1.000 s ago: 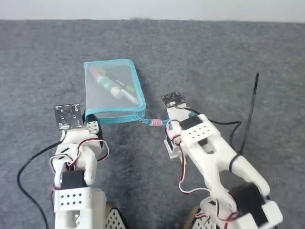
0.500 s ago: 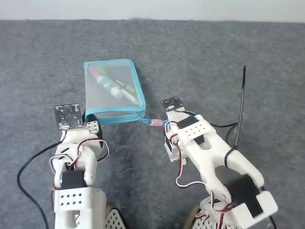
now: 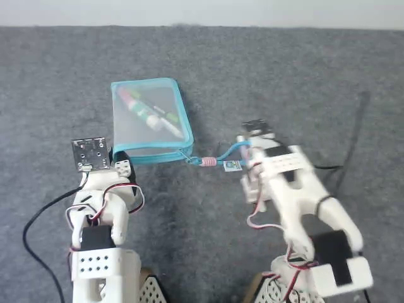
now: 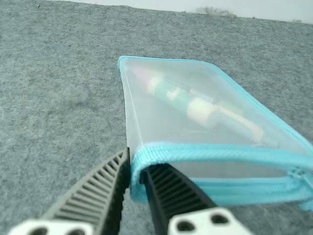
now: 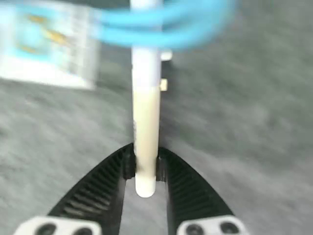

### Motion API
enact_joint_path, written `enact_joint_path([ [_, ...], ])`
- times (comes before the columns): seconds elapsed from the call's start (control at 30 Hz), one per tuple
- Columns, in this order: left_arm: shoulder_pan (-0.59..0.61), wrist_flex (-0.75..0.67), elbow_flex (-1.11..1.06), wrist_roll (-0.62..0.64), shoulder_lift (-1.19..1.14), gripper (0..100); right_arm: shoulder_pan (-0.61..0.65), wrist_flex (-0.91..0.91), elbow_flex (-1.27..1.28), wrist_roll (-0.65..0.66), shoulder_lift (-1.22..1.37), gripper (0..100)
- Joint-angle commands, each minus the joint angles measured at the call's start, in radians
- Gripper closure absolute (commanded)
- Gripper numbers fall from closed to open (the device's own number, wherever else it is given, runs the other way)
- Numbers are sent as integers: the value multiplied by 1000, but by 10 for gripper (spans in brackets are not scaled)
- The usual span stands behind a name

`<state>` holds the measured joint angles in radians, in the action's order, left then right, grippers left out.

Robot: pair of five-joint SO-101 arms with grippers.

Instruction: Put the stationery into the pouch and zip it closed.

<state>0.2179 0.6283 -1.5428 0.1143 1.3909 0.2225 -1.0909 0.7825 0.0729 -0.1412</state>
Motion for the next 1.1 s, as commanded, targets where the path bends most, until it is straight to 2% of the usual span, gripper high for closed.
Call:
enact_joint_path([
  [0.0, 5, -40, 61, -3, 12, 987, -130, -93, -41, 180, -177, 992],
  [0.1, 3, -40, 59, 0, 12, 987, -242, -151, 5, 347, -329, 992],
  [0.2, 3, -40, 59, 0, 12, 987, -318, -311, -12, 522, -481, 992],
  [0.3, 3, -40, 59, 0, 12, 987, -341, -515, -74, 675, -607, 992],
  [0.37, 3, -40, 59, 0, 12, 987, -335, -619, -144, 706, -677, 992],
  [0.43, 3, -40, 59, -2, 12, 987, -300, -677, -221, 704, -731, 992],
  [0.5, 3, -40, 59, -2, 12, 987, -213, -694, -290, 635, -760, 992],
  [0.73, 3, -37, 58, -2, 12, 987, 280, -696, -362, 410, -628, 992],
  [0.83, 3, -37, 58, -2, 12, 987, 433, -668, -387, 328, -506, 992],
  [0.93, 3, -37, 58, -2, 12, 987, 492, -647, -451, 276, -386, 992],
  [1.07, 3, -37, 58, -2, 12, 987, 496, -621, -560, 262, -245, 992],
])
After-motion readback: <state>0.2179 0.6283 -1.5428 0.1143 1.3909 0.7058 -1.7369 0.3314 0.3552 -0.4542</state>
